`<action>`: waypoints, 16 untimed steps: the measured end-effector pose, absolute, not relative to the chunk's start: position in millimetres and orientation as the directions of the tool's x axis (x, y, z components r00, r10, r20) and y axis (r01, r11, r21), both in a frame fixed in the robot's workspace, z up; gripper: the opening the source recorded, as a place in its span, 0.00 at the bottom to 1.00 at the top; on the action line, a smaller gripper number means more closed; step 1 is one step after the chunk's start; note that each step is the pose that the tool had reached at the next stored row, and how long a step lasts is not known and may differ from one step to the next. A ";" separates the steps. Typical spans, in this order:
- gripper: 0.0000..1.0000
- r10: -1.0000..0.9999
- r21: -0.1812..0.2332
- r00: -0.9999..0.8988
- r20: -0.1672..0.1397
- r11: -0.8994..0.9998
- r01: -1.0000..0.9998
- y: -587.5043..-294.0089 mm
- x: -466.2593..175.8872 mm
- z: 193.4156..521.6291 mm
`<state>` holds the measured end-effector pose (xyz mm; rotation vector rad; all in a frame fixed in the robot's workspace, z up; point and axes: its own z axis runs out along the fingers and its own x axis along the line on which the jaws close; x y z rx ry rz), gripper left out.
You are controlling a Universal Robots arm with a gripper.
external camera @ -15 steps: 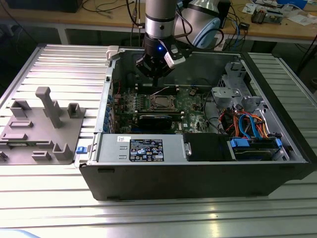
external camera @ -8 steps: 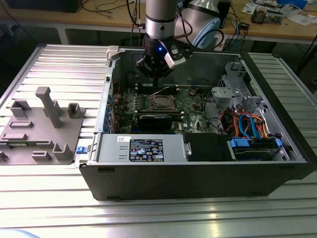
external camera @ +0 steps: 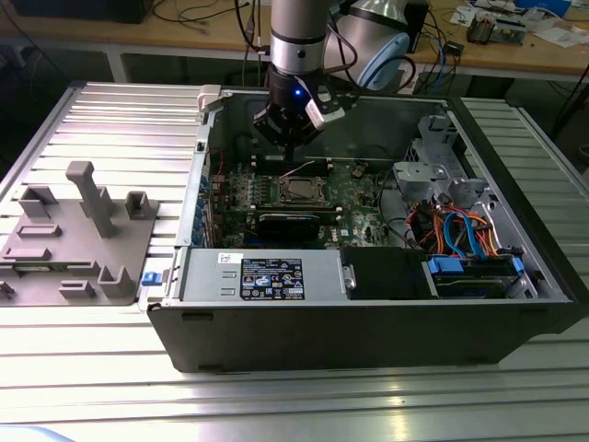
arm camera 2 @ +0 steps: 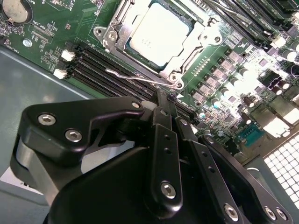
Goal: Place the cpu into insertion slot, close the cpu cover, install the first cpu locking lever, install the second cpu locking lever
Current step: 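Install the first cpu locking lever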
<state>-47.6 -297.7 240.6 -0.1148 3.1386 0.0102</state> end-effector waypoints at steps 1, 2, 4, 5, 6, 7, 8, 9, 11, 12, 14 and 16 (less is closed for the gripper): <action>0.11 -0.073 0.006 -0.997 -0.001 0.997 -0.073 -297.7 -47.4 239.4; 0.11 -0.073 0.006 -0.997 -0.001 0.997 -0.073 -297.7 -47.4 239.2; 0.11 -0.073 0.006 -0.997 -0.001 0.997 -0.073 -297.7 -47.4 238.8; 0.11 -0.073 0.006 -0.997 -0.001 0.997 -0.073 -297.7 -47.4 238.6; 0.11 -0.073 0.006 -0.997 -0.001 0.997 -0.073 -297.7 -47.1 236.9; 0.11 -0.073 0.007 -0.997 -0.001 0.997 -0.073 -297.7 -47.1 235.5; 0.11 -0.073 0.007 -0.997 -0.001 0.997 -0.073 -297.7 -47.1 235.3; 0.11 -0.073 0.007 -0.997 -0.001 0.997 -0.073 -297.7 -47.0 235.2; 0.11 -0.073 0.007 -0.997 -0.001 0.997 -0.073 -297.7 -47.1 234.9; 0.11 -0.073 0.007 -0.997 -0.001 0.997 -0.073 -297.7 -47.0 234.7; 0.11 -0.074 0.007 -0.997 -0.001 0.997 -0.074 -297.7 -47.0 233.9; 0.11 -0.074 0.008 -0.997 -0.001 0.997 -0.074 -297.7 -47.1 233.2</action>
